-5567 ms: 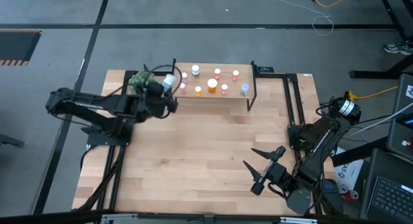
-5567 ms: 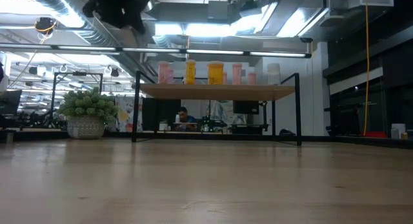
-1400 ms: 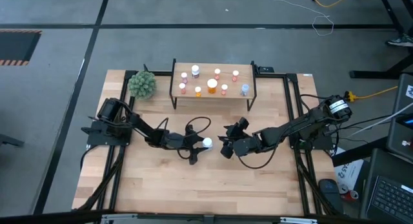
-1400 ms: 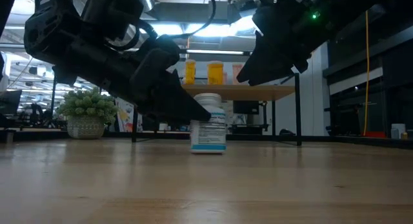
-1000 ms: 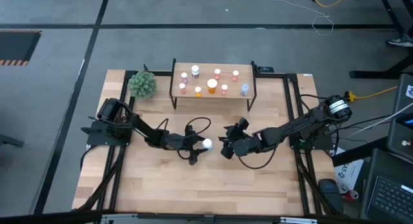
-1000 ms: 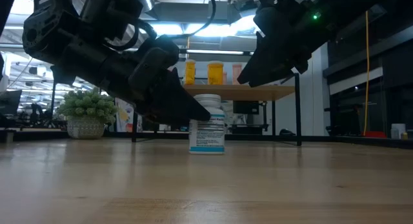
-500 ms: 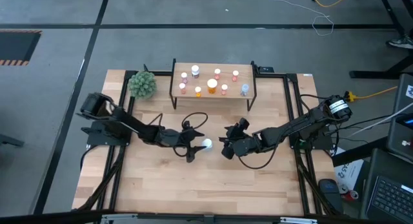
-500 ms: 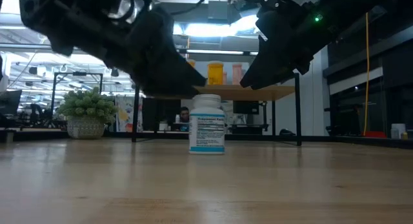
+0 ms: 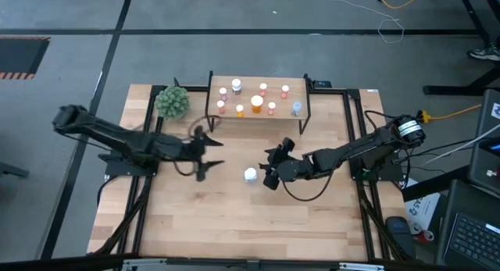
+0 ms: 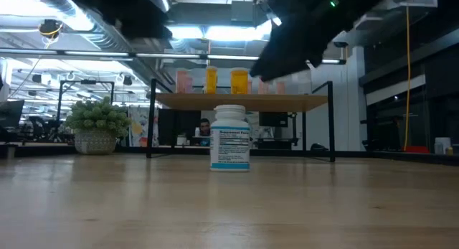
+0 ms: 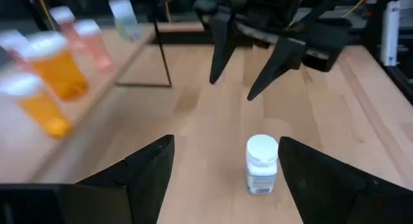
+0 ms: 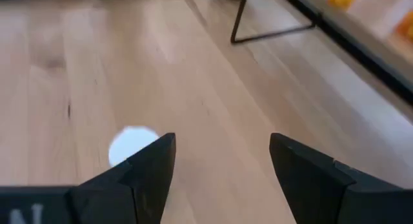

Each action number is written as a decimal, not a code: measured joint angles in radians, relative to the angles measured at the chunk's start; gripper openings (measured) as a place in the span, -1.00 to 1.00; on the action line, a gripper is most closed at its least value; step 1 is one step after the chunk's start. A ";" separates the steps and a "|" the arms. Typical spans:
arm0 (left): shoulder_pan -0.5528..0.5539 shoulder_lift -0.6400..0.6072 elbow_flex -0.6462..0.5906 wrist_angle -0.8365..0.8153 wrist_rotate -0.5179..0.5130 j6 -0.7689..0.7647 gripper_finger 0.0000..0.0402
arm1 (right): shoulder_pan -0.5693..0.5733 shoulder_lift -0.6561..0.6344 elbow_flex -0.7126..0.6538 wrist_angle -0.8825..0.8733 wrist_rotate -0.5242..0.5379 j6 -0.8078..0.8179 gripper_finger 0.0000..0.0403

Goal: Pick and place medicine bottles onto shelf by color
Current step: Put the white medicine bottle on the shelf

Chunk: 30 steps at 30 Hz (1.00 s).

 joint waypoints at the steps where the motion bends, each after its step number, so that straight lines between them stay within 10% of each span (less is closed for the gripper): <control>1: -0.003 -0.052 0.000 -0.045 -0.001 0.014 0.36 | -0.003 0.000 0.012 0.001 0.000 -0.008 0.26; 12: -0.006 -0.386 -0.007 -0.369 0.026 -0.099 0.37 | -0.044 0.000 0.104 -0.002 -0.070 -0.107 0.26; 23: -0.006 -0.746 -0.324 -0.212 0.063 -0.142 0.37 | -0.065 0.000 0.108 -0.002 -0.109 -0.140 0.26; 30: 0.018 -0.966 -0.449 -0.156 0.132 -0.089 0.37 | -0.115 0.020 0.182 -0.052 -0.365 -0.204 0.26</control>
